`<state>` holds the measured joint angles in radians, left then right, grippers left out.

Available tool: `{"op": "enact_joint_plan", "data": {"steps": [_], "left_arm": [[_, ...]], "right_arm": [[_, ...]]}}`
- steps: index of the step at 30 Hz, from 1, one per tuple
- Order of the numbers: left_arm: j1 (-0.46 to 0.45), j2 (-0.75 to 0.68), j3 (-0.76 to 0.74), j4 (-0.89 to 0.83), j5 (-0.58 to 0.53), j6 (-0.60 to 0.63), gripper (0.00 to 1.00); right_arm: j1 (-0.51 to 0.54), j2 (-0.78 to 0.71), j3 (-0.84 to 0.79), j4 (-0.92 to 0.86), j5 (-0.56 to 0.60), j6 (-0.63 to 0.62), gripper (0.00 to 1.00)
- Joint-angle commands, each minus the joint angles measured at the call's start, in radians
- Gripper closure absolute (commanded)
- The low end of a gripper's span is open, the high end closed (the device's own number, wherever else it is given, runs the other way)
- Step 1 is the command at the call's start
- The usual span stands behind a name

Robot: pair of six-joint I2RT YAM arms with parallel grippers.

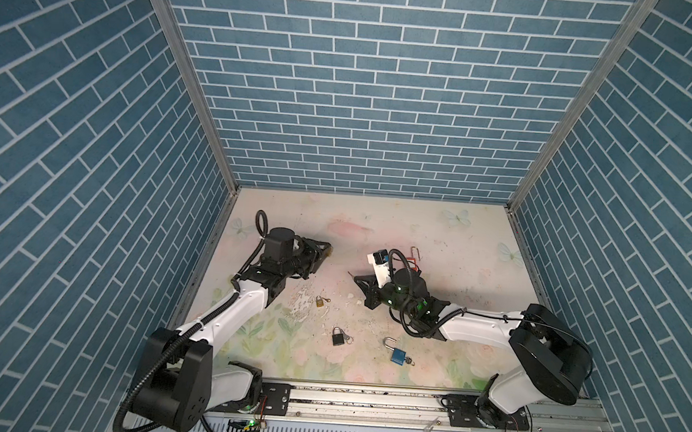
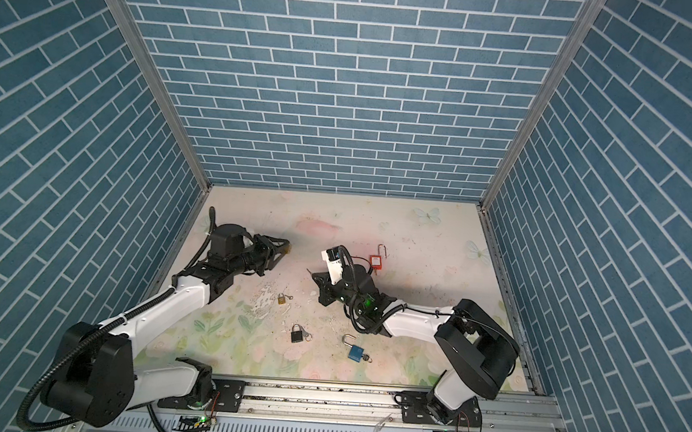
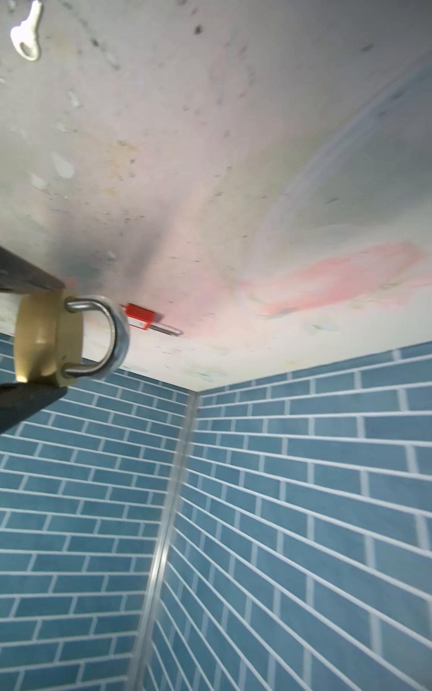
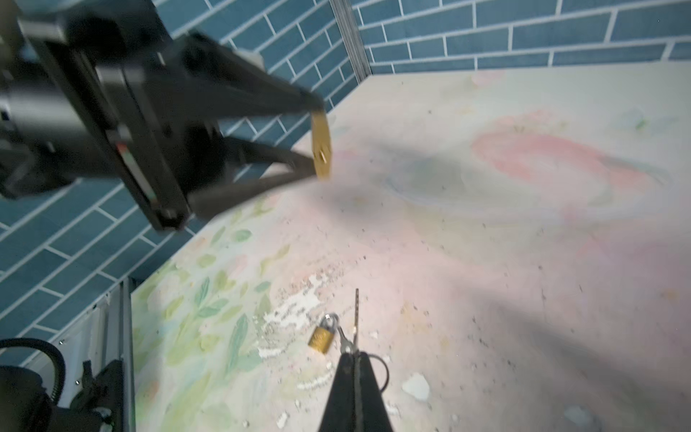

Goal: Lock with the key

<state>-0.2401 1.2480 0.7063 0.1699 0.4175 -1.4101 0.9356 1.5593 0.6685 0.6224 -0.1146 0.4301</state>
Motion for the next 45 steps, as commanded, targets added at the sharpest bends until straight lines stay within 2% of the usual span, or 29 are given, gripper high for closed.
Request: {"op": "enact_joint_plan", "data": {"steps": [1,3,5,9,12,16,21,31,41,43,45], "left_arm": [[0.008,-0.015,-0.008,0.09,-0.029,-0.048,1.0],[0.007,-0.006,0.032,0.046,-0.039,0.019,1.0],[0.002,0.01,0.097,-0.054,-0.06,0.14,1.0],[-0.054,0.093,0.257,-0.302,-0.126,0.463,1.0],[-0.117,0.172,0.345,-0.439,-0.202,0.642,1.0],[-0.185,0.296,0.406,-0.538,-0.242,0.757,1.0],[-0.245,0.425,0.438,-0.538,-0.237,0.792,1.0],[-0.304,0.618,0.532,-0.532,-0.245,0.826,1.0],[-0.324,0.712,0.578,-0.524,-0.251,0.827,0.98],[-0.323,0.721,0.581,-0.523,-0.25,0.826,0.94],[-0.324,0.725,0.583,-0.519,-0.244,0.826,0.85]], "right_arm": [[-0.003,-0.044,-0.027,-0.016,0.025,0.037,1.0],[-0.005,-0.066,-0.036,-0.021,0.042,0.046,1.0],[-0.011,-0.093,-0.041,-0.046,0.07,0.067,1.0],[-0.029,-0.139,-0.035,-0.117,0.114,0.079,1.0],[-0.054,-0.151,-0.028,-0.16,0.118,0.09,1.0],[-0.09,-0.135,-0.012,-0.214,0.115,0.112,1.0],[-0.111,-0.106,0.003,-0.24,0.115,0.126,1.0],[-0.119,-0.037,0.017,-0.255,0.105,0.147,1.0],[-0.133,-0.018,0.028,-0.254,0.089,0.146,1.0],[-0.135,-0.018,0.028,-0.256,0.087,0.145,1.0],[-0.137,-0.018,0.028,-0.257,0.085,0.145,1.0]]}}
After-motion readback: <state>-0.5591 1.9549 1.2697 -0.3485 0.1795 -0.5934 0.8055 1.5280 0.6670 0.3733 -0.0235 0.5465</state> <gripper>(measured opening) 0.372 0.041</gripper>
